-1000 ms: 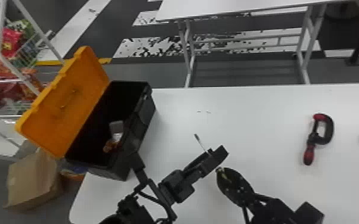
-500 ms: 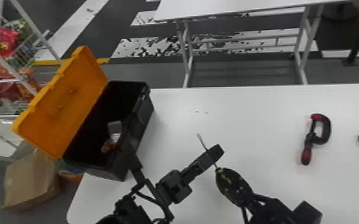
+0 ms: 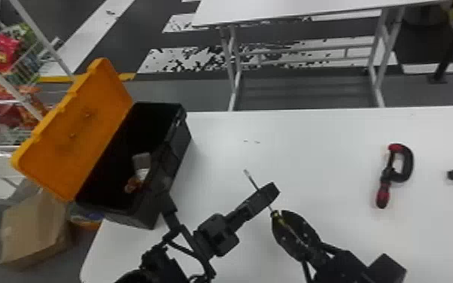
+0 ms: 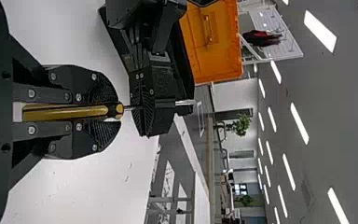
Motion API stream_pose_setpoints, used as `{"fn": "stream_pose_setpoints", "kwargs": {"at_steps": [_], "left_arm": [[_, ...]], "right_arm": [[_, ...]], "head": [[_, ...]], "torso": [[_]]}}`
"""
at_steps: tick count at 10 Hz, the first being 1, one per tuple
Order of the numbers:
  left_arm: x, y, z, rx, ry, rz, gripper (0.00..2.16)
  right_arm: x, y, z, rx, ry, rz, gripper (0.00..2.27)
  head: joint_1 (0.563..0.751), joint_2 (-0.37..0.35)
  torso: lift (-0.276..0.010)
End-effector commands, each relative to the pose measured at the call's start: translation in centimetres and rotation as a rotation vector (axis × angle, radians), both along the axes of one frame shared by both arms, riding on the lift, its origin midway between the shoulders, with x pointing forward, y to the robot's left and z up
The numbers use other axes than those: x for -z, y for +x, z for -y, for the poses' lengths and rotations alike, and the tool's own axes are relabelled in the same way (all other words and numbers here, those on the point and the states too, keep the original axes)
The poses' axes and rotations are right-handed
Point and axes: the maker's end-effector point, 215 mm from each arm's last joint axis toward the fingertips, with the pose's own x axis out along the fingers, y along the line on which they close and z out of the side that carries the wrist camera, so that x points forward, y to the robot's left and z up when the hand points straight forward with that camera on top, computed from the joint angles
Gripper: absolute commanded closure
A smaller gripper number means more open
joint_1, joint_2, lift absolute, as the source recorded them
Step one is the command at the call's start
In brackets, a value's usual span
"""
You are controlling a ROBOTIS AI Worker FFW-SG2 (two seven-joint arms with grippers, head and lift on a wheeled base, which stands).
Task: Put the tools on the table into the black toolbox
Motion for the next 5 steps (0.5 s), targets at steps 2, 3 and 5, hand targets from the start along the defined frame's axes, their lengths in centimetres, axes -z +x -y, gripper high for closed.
{"fn": "stream_pose_setpoints", "kwargs": {"at_steps": [2,3,5], "left_arm": [[-0.1,0.3,-0.7,-0.01,0.008,0.005,2.13],[-0.2,0.7,-1.6,-0.026,0.015,0.01,2.13],[-1.0,2.0,-5.4,-0.088,0.037,0.031,2.13]], "right_arm": [[0.1,0.2,0.4,0.02,0.004,-0.005,0.14],[0.0,0.2,0.6,0.026,0.009,-0.007,0.1],[-0.4,0.1,1.8,0.055,0.029,0.003,0.1]], "head": [[0.695,0.237],[0.695,0.238],[0.695,0.256]], "torso": [[-0.075],[-0.075],[-0.075]]}}
